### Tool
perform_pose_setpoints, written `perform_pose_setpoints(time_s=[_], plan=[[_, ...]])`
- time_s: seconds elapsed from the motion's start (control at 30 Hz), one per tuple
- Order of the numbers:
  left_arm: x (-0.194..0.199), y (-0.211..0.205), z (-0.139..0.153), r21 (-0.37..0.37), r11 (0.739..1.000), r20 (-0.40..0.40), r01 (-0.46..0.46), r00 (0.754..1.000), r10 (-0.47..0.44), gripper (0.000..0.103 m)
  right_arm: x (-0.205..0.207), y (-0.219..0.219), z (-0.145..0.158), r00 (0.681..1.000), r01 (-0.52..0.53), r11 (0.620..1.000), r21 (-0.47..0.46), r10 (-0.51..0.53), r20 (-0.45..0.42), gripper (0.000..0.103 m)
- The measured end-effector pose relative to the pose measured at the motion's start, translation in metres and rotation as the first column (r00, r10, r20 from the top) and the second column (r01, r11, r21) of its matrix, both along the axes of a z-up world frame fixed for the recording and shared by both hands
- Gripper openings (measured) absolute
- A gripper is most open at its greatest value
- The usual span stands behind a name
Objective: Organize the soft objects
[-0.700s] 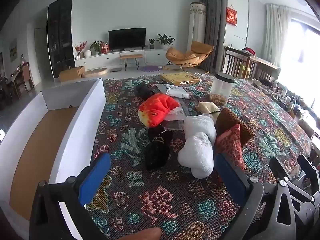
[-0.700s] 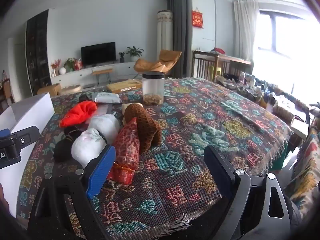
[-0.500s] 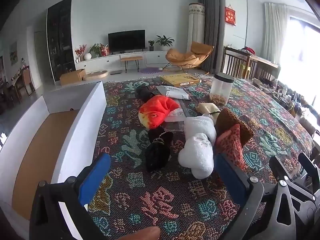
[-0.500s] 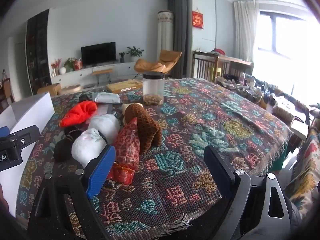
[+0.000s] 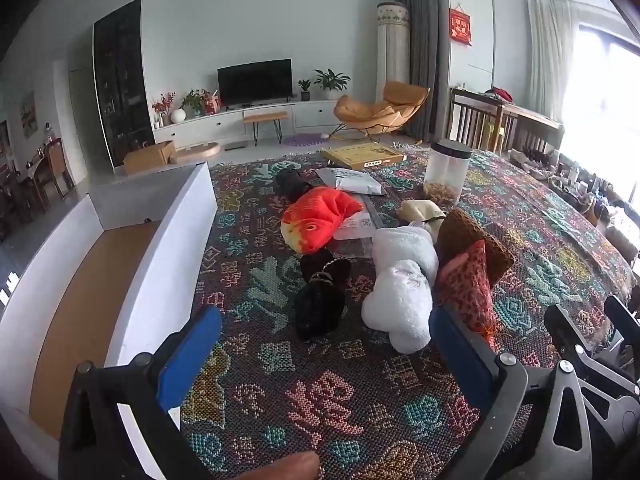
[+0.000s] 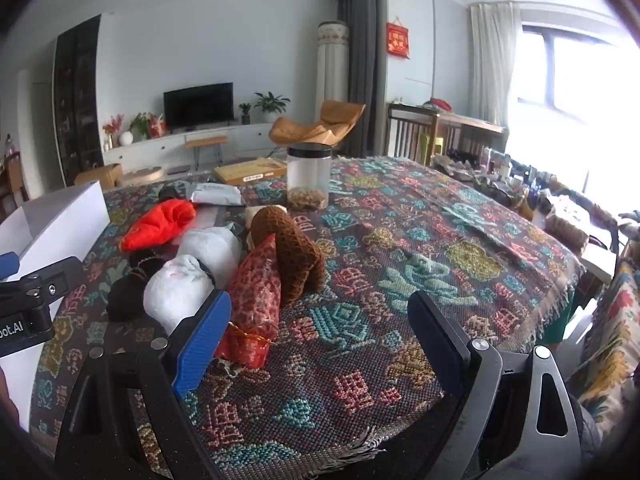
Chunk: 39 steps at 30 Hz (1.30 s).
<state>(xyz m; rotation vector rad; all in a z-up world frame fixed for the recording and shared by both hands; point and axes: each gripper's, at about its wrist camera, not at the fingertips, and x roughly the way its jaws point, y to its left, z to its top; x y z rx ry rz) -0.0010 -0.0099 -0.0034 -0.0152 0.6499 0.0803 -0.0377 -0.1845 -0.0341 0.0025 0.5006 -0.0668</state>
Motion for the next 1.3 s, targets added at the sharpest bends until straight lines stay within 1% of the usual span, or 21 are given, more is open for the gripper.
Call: perform_pose_setpoints(time_s=[1.3], plan=[[0.003,-0.004,-0.016,0.057,0.998,-0.045,-0.011,0.999,0.013,0.103,0.001,0.001,-0.004,1.0,0.0,1.0,-0.004,0.0,-0.009,0.092]])
